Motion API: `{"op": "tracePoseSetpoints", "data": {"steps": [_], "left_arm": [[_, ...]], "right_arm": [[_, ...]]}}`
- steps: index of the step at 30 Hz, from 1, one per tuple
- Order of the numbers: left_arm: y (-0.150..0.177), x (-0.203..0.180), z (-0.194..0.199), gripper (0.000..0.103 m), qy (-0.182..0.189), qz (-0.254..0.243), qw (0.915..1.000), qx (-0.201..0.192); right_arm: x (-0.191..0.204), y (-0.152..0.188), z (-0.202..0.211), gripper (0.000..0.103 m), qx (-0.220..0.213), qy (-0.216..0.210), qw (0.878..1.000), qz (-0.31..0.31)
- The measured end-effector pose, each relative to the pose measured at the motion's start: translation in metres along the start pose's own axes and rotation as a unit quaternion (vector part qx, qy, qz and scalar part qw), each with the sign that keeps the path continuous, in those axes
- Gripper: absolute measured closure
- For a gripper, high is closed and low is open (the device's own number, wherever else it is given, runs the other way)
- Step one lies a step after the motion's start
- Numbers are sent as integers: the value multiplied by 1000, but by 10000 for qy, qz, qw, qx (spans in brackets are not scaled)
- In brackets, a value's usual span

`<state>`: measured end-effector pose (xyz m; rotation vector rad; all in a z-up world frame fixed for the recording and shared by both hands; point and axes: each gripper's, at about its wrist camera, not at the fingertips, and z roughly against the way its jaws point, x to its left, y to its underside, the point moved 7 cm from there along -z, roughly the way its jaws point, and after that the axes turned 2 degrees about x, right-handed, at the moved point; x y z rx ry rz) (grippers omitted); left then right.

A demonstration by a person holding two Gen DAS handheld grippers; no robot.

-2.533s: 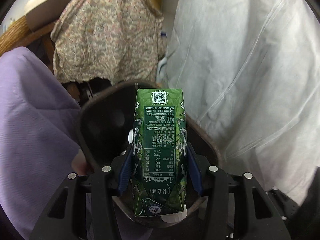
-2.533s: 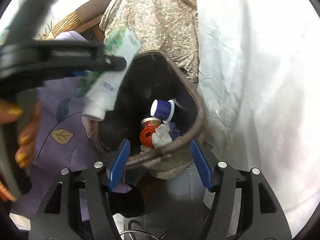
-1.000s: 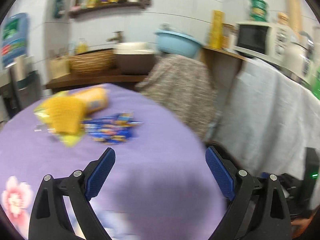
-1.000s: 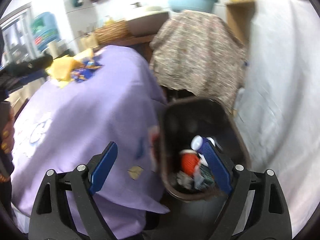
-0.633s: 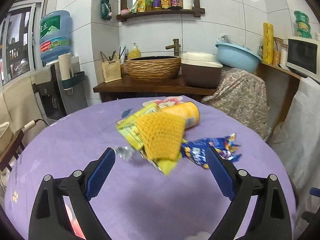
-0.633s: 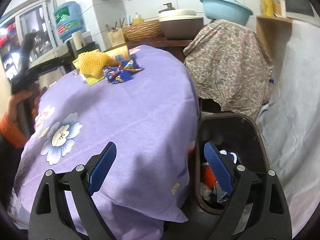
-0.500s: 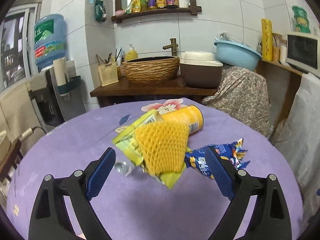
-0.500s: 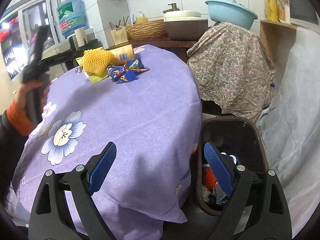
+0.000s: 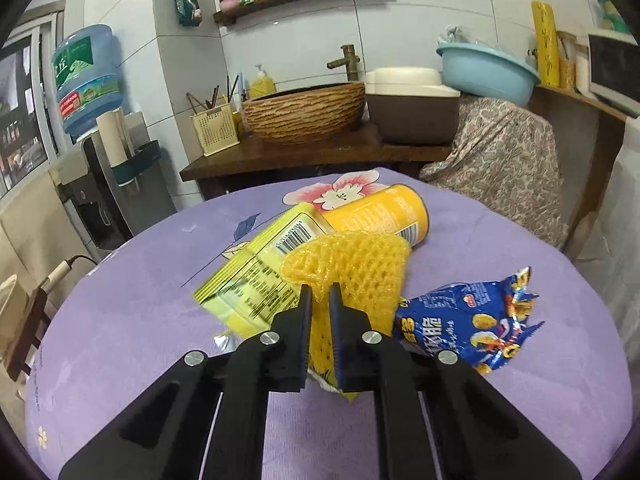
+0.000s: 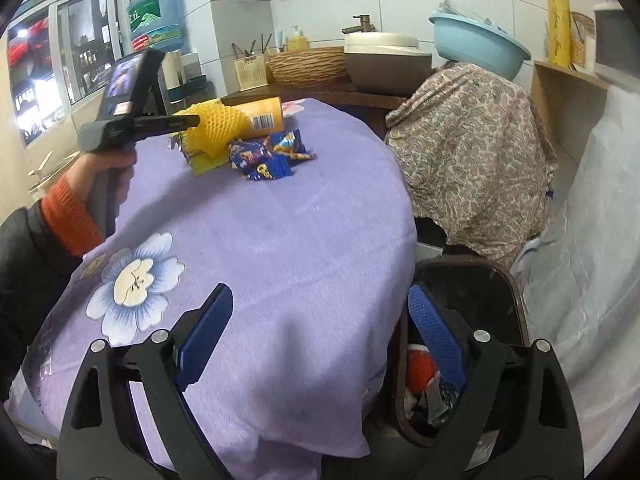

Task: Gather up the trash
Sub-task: 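Grasp the yellow foam fruit sleeve with the left tool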

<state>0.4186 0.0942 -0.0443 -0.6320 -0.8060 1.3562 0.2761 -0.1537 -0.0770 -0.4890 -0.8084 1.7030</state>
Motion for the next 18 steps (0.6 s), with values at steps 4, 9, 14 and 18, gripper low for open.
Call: {"op": "tracePoseSetpoints", "data": {"steps": [4, 9, 14, 18], "left_arm": [[6, 5, 26, 94, 210, 286, 9992, -164], [17, 9, 77, 94, 260, 601, 9960, -612], [31, 8, 102, 94, 280, 806, 9932, -792], [41, 9, 105, 94, 211, 964, 9916, -839]], "right_arm": [[14, -21, -11, 14, -74, -194, 9996, 185], [33, -46, -33, 14, -14, -419, 9985, 364], [55, -72, -66, 14, 126, -496, 9958, 754], [76, -92, -99, 14, 273, -314, 9900, 1350]]}}
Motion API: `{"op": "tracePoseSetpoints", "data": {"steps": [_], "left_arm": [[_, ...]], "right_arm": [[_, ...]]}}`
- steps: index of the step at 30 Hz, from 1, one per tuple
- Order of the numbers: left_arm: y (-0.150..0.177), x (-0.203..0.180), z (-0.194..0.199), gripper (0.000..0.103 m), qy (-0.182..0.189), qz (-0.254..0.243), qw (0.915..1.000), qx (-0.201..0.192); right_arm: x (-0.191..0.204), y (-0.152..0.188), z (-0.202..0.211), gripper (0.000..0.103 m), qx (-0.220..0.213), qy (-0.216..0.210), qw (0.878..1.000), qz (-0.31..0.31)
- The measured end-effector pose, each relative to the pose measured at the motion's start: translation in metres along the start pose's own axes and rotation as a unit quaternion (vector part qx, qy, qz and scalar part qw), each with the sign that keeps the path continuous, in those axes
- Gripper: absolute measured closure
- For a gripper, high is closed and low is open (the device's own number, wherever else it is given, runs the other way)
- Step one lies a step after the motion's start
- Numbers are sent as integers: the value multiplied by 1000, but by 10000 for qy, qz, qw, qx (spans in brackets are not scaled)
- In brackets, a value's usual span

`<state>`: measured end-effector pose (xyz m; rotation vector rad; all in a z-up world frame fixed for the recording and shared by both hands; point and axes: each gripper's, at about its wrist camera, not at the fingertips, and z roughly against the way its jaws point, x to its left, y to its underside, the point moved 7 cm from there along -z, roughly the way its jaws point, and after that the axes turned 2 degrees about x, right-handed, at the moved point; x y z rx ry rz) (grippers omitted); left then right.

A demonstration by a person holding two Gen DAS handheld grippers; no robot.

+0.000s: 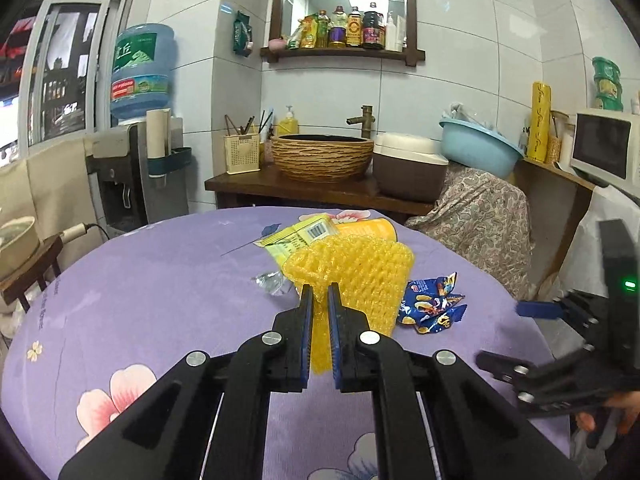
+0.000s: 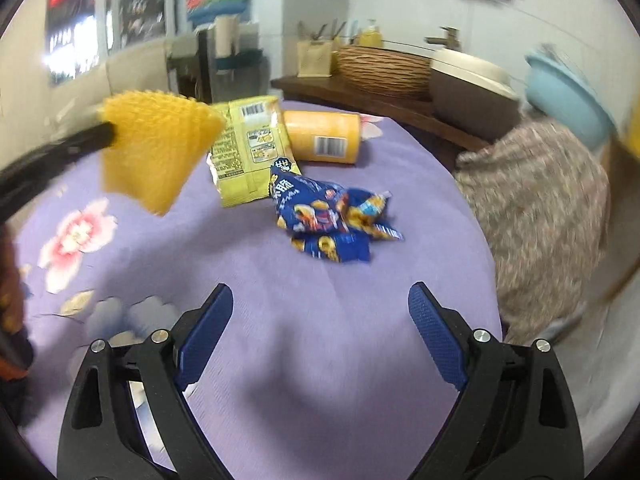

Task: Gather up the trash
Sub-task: 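Grasp the yellow foam fruit sleeve with the left tool, then grasp the blue snack wrapper with the right tool while the left tool holds the sleeve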

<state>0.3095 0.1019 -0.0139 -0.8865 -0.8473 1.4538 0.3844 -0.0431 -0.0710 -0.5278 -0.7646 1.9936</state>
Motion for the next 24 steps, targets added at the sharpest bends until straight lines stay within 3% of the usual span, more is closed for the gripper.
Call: {"op": "tracePoseSetpoints", "data": {"steps": [6, 12, 17, 19, 20, 24], "left_arm": [[9, 13, -5, 94, 27, 275, 9996, 41], [12, 20, -5, 94, 108, 475, 9988, 104], [16, 20, -3, 94, 106, 481, 9987, 110], [17, 18, -4, 94, 107, 439, 9989, 120], [17, 18, -4, 94, 104, 426, 9990, 119], [18, 17, -4, 94, 68, 372, 9992, 117]], "right_arm": [[11, -29, -45, 16, 213, 337, 9959, 813], [29, -45, -79, 24, 353, 841, 9806, 1733], [25, -48, -96, 46, 375, 1437, 9668, 2082], [21, -50, -94, 55, 299, 1505, 9676, 2003], [18, -50, -92, 66, 264, 1476, 9696, 1932], [5, -56, -79, 86, 58, 1437, 9767, 1590]]}}
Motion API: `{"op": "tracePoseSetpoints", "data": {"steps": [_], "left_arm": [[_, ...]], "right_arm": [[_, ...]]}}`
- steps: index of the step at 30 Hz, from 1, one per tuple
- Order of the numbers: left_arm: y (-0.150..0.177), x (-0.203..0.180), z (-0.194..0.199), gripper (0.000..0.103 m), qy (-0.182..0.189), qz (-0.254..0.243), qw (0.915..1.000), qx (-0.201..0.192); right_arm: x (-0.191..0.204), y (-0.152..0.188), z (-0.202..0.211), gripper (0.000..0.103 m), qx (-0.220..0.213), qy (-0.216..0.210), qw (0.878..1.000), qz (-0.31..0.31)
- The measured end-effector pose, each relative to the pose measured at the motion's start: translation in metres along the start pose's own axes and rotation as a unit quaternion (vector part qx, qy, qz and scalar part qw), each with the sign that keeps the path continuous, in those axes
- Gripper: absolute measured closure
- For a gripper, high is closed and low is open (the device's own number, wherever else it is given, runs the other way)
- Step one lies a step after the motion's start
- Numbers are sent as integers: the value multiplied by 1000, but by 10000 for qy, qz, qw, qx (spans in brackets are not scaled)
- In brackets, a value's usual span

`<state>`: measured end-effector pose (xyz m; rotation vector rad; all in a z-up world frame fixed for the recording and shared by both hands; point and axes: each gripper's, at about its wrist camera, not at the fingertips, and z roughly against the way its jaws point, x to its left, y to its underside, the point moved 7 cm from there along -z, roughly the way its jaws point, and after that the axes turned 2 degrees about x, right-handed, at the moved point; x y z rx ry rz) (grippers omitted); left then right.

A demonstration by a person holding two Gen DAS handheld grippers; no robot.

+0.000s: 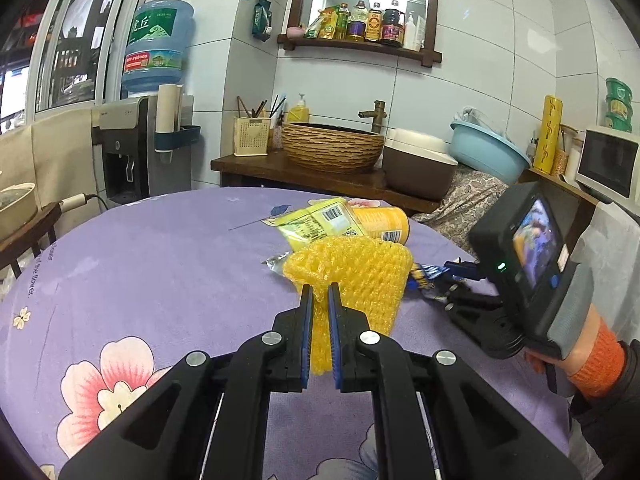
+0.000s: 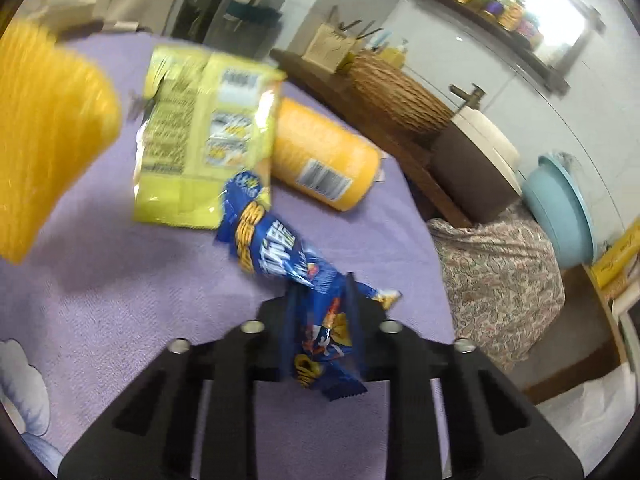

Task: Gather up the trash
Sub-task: 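Grasp the blue snack wrapper with the right tool while the left tool holds the sleeve, then carry the sleeve and wrapper over the brown bin and open both tools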

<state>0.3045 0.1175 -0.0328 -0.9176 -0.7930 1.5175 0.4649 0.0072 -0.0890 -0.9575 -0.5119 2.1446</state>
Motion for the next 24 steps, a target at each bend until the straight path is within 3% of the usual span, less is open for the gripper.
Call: {"op": "tracePoseSetpoints", "data": {"steps": [1, 8, 14, 19, 24], "left_arm": [[0, 1, 0, 94, 9, 10, 10000, 6], [2, 0, -1, 94, 35, 4, 10000, 28], [5, -9, -1, 94, 136, -122, 9998, 37], [10, -24, 1, 95, 517, -165, 9984, 138], [19, -56, 7, 94, 892, -379, 9950, 245]], "right_arm": [[-5, 0, 5, 96, -65, -99, 9998, -143], [-24, 16, 39, 96, -394, -463, 9949, -809], [-30, 47, 84, 96, -587, -942, 9829, -1468], [-41, 87, 124, 96, -728, -1149, 9699, -2018], [-61, 138, 162, 96, -826, -1069, 9569, -2571]]}}
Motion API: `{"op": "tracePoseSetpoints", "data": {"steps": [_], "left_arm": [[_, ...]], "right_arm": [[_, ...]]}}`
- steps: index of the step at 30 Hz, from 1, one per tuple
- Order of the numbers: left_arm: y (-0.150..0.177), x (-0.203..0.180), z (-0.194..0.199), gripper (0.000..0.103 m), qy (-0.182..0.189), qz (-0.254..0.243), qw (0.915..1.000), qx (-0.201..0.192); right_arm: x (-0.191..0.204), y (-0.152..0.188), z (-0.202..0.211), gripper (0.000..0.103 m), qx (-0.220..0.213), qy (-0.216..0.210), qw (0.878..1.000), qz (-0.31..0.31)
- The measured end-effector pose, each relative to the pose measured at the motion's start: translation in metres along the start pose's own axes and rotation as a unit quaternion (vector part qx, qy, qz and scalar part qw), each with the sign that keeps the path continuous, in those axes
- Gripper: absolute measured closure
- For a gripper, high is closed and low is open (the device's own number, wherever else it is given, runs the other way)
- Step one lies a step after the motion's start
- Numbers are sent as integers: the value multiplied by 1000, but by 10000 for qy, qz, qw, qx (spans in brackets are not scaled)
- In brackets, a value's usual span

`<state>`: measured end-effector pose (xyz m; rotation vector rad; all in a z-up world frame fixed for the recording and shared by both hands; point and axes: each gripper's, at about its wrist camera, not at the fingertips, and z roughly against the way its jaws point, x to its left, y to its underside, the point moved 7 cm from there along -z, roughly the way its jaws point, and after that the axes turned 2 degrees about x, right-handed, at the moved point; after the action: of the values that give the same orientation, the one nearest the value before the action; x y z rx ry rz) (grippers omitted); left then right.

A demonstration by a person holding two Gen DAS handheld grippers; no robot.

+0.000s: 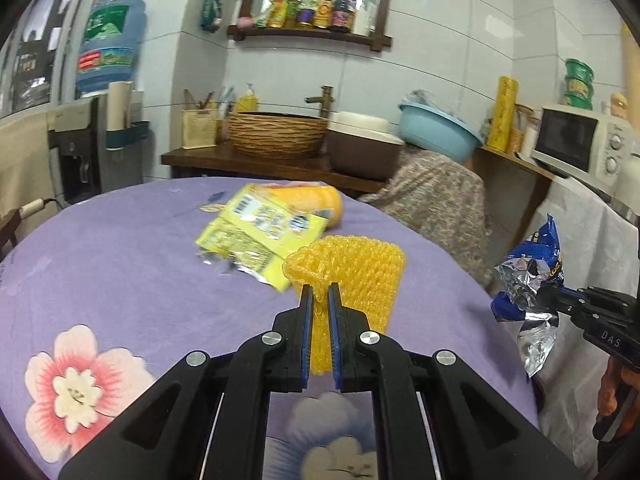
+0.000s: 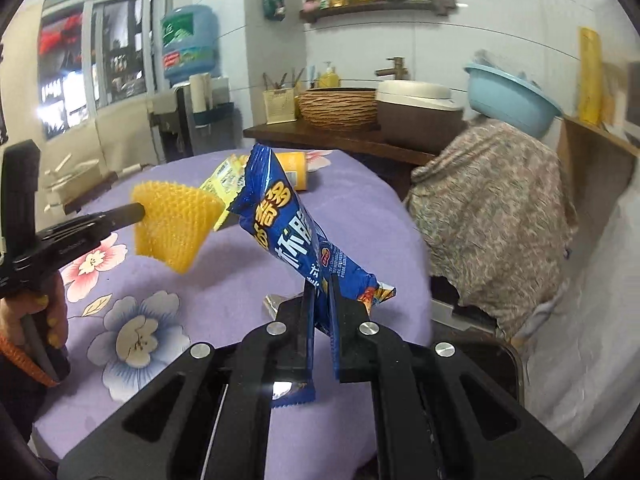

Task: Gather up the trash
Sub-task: 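Carry the sleeve and wrapper over the brown bin and open both tools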

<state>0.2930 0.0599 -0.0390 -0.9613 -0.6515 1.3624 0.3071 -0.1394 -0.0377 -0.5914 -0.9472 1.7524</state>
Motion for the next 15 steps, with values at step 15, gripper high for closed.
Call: {"op": "tracePoseSetpoints", "data": {"steps": [15], "left_arm": [[26, -186, -9, 94, 1389, -1009, 9842, 441]], "right_arm": [[-117, 99, 53, 96, 421, 1183, 9862, -1080]]}}
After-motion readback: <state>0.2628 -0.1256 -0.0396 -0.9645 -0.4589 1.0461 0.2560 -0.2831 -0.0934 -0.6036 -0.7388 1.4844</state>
